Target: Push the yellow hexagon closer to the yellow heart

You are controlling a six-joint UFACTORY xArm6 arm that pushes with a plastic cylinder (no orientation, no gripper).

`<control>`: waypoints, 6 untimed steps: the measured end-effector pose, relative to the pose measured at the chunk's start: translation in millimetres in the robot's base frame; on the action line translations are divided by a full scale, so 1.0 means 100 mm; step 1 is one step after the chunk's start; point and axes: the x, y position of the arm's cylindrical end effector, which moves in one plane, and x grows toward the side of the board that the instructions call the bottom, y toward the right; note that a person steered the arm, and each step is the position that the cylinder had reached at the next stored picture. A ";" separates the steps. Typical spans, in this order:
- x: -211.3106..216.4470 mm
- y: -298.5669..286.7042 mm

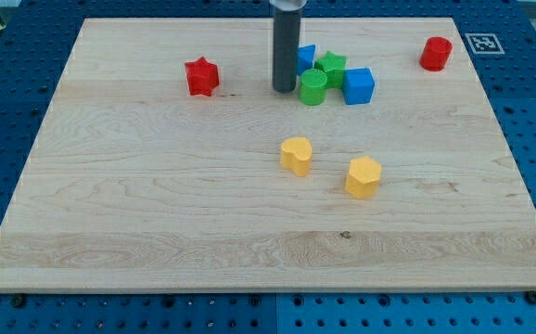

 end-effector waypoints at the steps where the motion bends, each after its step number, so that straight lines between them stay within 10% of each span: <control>1: 0.38 0.15; 6: 0.58 0.71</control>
